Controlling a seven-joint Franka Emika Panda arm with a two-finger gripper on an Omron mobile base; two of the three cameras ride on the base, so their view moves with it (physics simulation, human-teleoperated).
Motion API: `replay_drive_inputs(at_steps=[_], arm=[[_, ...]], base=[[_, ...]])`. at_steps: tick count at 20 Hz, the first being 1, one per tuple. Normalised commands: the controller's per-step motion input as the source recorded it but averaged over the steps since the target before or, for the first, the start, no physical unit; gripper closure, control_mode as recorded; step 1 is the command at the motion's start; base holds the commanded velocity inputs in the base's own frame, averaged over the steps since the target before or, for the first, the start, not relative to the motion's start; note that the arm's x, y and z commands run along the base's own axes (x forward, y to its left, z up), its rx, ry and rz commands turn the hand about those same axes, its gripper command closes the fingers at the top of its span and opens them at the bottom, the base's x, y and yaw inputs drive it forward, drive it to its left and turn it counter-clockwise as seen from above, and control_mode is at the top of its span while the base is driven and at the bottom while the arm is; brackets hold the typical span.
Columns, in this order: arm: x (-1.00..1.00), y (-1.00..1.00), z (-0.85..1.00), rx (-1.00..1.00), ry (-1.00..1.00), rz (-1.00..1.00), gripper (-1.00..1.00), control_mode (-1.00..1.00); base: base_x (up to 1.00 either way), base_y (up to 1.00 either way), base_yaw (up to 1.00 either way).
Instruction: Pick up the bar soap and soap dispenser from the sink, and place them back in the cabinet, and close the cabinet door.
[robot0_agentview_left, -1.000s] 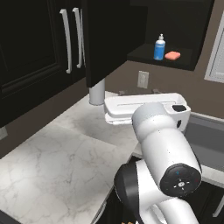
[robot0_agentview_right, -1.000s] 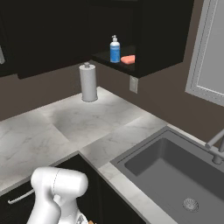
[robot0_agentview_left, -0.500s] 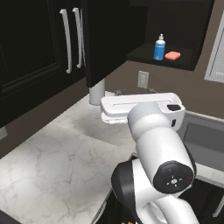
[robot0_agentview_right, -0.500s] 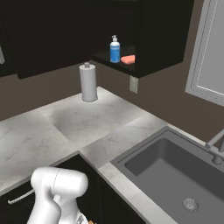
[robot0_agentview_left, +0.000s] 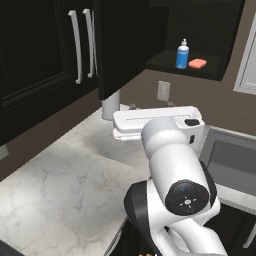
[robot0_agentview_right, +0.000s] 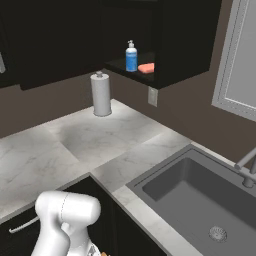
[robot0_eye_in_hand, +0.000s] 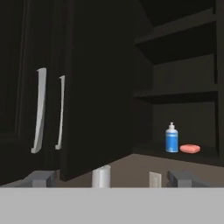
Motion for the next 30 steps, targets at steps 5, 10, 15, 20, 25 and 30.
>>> replay_drive_inputs(at_steps=[5, 10, 15, 20, 25, 30], arm=[[0.12, 0.0, -0.11, -0.01, 0.0, -0.01, -1.0, -1.0], [0.11, 0.0, -0.08, -0.01, 0.0, -0.01, -1.0, -1.0], [0.11, 0.05, -0.05, 0.0, 0.0, -0.01, -1.0, -1.0], [0.09, 0.14, -0.02, -0.01, 0.0, -0.02, -1.0, -1.0], [0.05, 0.09, -0.02, 0.0, 0.0, -0.01, -1.0, -1.0], [0.05, 0.08, -0.07, 0.0, 0.0, 0.0, -1.0, -1.0]], base=[[0.0, 0.0, 0.0], [0.0, 0.0, 0.0], [0.0, 0.0, 0.0], [0.0, 0.0, 0.0], [0.0, 0.0, 0.0], [0.0, 0.0, 0.0]])
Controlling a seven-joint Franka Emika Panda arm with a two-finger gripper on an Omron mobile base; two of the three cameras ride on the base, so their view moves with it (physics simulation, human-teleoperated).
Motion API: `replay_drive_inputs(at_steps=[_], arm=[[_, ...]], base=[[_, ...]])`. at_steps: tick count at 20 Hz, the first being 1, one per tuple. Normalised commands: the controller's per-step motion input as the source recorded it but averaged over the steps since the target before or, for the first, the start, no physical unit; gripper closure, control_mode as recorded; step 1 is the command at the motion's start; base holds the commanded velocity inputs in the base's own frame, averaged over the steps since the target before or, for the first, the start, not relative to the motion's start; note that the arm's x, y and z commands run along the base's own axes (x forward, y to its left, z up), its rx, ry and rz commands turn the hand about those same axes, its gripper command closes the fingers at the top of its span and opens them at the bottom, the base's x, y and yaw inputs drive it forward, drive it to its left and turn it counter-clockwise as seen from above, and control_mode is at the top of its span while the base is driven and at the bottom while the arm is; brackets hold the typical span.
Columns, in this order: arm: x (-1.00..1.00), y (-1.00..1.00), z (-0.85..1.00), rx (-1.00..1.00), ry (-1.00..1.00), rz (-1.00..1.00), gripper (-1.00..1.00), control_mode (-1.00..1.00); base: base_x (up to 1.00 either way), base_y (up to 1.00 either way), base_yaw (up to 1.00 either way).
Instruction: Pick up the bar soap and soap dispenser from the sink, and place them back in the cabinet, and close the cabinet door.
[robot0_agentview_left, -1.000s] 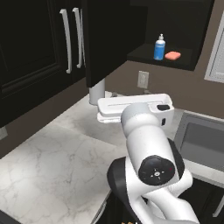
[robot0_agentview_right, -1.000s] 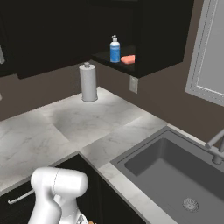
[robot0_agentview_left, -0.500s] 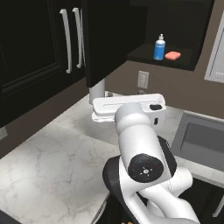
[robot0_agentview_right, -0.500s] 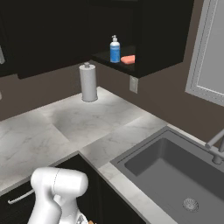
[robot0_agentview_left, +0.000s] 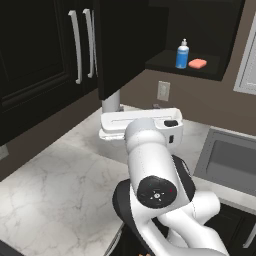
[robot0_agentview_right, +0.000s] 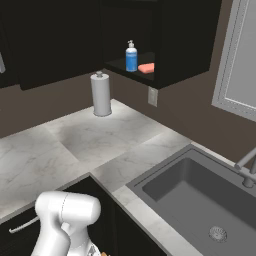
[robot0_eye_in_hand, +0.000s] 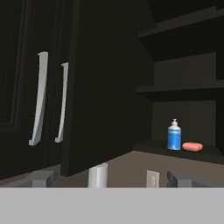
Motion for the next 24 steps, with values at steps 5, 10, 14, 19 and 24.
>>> replay_drive_inputs(at_steps=[5, 10, 14, 19, 24], arm=[[0.06, 0.09, -0.15, -0.02, 0.0, 0.0, -1.0, -1.0], [0.06, 0.08, -0.12, -0.01, 0.0, 0.0, -1.0, -1.0], [0.06, 0.06, -0.05, 0.0, 0.0, 0.0, -1.0, -1.0], [0.11, 0.02, 0.0, 0.0, -0.01, 0.0, -1.0, -1.0], [0.19, 0.02, 0.0, 0.0, 0.0, -0.01, -1.0, -1.0]], base=[[0.0, 0.0, 0.0], [0.0, 0.0, 0.0], [0.0, 0.0, 0.0], [0.0, 0.0, 0.0], [0.0, 0.0, 0.0]])
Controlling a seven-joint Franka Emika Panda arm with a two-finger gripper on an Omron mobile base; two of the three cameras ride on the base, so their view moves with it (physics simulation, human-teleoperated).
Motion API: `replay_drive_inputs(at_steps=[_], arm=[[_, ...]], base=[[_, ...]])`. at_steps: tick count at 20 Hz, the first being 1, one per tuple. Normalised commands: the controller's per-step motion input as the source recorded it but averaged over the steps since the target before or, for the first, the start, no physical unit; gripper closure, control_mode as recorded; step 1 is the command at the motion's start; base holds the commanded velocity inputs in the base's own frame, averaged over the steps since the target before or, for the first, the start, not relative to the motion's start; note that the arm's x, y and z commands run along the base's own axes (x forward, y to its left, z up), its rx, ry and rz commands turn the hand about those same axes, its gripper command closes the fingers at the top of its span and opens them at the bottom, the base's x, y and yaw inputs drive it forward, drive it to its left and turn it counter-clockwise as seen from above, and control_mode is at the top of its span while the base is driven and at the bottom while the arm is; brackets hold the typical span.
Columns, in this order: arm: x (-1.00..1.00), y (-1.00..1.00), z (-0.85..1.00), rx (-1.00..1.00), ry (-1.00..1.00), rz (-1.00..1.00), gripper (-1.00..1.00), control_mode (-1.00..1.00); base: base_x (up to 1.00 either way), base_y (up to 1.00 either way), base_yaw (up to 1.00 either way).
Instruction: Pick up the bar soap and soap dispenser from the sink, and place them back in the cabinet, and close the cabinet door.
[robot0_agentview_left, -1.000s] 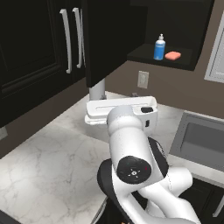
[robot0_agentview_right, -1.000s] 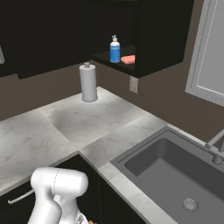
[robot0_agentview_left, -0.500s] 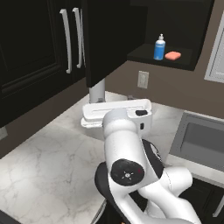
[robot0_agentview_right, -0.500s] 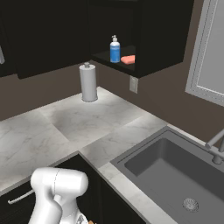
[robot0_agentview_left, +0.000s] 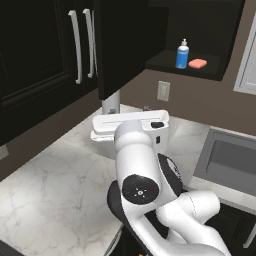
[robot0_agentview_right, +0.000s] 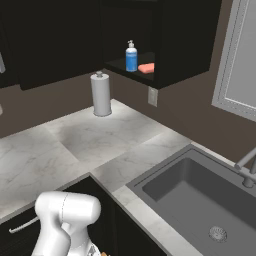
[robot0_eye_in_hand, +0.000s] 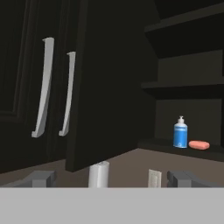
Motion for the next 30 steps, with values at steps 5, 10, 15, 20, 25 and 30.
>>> replay_drive_inputs(at_steps=[5, 10, 15, 20, 25, 30], arm=[[0.2, 0.04, 0.0, 0.0, 0.0, -0.02, -1.0, -1.0], [0.22, 0.04, 0.0, 0.0, 0.0, -0.02, -1.0, -1.0], [0.15, 0.05, 0.0, 0.0, 0.0, -0.02, -1.0, -1.0], [0.16, 0.05, 0.0, 0.0, 0.0, -0.02, -1.0, -1.0], [0.18, 0.1, 0.0, 0.0, 0.0, -0.02, -1.0, -1.0], [0.18, 0.11, 0.0, 0.0, 0.0, -0.02, -1.0, -1.0]], base=[[0.0, 0.0, 0.0], [0.0, 0.0, 0.0], [0.0, 0.0, 0.0], [0.0, 0.0, 0.0], [0.0, 0.0, 0.0], [0.0, 0.0, 0.0]])
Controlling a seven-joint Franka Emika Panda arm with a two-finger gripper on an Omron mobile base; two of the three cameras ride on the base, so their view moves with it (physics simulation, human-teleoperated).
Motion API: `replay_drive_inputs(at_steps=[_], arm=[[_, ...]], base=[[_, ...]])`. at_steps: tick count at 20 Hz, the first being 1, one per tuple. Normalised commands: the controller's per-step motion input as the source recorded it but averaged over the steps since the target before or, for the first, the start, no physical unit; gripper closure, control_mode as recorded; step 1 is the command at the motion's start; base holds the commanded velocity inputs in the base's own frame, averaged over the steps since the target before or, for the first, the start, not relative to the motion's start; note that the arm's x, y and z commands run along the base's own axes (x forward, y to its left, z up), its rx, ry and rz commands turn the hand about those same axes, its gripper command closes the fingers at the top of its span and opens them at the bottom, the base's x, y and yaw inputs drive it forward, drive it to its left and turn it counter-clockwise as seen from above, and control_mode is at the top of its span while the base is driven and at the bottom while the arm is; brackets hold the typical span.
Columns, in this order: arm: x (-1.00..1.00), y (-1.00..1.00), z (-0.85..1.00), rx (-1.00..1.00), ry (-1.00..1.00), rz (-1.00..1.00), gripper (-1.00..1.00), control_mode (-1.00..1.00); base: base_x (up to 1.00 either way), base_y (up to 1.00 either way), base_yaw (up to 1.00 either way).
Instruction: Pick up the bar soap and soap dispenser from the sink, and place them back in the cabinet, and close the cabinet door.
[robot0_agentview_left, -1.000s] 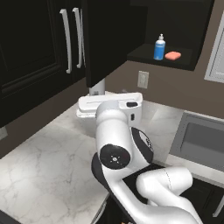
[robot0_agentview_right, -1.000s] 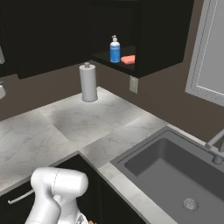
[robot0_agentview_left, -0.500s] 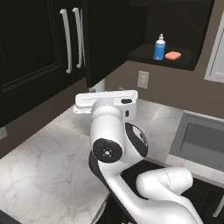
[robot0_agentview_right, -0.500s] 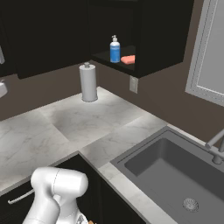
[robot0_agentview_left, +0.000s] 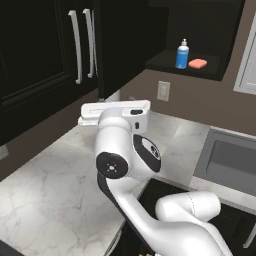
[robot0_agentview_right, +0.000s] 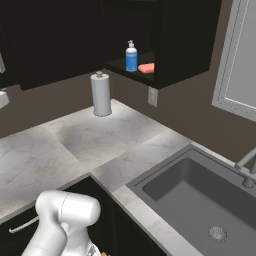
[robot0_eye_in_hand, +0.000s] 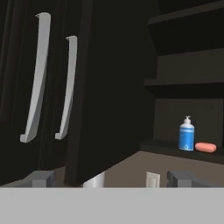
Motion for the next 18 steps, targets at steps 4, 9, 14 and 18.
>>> replay_drive_inputs(at_steps=[4, 9, 14, 18], arm=[[0.18, 0.11, -0.01, -0.01, 0.0, -0.02, -1.0, -1.0], [0.15, 0.07, -0.01, 0.0, 0.0, -0.02, -1.0, -1.0], [0.14, 0.01, -0.04, 0.0, 0.0, -0.01, -1.0, -1.0], [0.14, 0.0, -0.1, 0.0, 0.0, 0.0, -1.0, -1.0]], base=[[0.0, 0.0, 0.0], [0.0, 0.0, 0.0], [0.0, 0.0, 0.0], [0.0, 0.0, 0.0]])
